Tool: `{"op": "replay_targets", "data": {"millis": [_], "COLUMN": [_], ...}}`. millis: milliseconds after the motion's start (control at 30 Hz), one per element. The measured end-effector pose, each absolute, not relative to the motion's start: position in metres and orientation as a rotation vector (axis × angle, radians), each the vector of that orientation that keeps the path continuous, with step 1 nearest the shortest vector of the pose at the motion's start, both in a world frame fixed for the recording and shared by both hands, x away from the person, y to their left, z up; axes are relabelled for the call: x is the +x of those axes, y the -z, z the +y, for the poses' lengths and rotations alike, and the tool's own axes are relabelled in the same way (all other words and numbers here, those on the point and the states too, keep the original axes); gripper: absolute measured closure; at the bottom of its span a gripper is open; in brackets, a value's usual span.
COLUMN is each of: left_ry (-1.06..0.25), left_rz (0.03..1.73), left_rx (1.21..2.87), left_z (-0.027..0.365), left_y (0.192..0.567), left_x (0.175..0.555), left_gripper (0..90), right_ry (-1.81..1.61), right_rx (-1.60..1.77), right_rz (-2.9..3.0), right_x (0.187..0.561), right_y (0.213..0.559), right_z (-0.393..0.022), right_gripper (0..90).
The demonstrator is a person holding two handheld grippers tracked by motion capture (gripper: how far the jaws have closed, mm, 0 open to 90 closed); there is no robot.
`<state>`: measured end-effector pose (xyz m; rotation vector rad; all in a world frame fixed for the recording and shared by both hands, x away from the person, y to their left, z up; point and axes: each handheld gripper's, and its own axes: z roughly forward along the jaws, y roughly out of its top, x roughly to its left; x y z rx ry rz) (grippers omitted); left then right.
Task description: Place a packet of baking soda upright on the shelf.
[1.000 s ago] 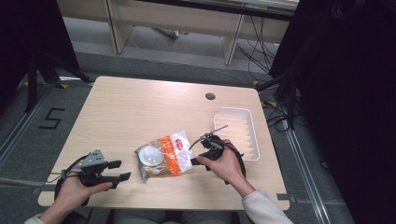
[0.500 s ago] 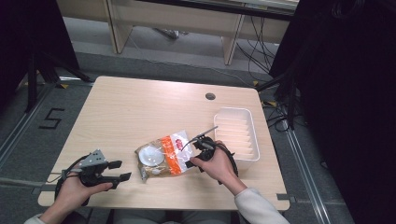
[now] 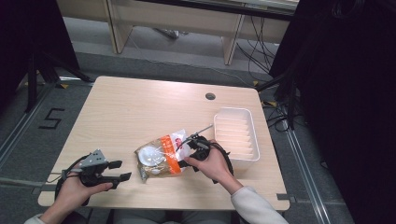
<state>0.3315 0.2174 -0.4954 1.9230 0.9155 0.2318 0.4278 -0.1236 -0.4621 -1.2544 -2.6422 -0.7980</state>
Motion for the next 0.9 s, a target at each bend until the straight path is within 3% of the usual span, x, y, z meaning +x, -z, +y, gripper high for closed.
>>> {"op": "replay_targets", "data": {"millis": [267,667,900], "left_ry": [-0.227,-0.232,-0.227], "left_rz": [0.922,0.911,0.916], "left_rx": [1.925,1.929,1.913], "left_z": [0.218,0.218,0.218], "left_y": [0.495,0.495,0.496], "left_x": [0.331,0.332,0.331], "left_gripper": [34.2,34.3,34.5], "right_ry": [0.78,0.708,0.727], "right_rx": [-1.223,-1.143,-1.012], "right_rz": [-2.673,-2.696,-2.767], "right_x": [0.437,0.447,0.448], "right_y": [0.466,0.461,0.438], "right_z": [-0.106,-0.097,-0.091], "right_gripper": [60.9,89.8,90.0]}}
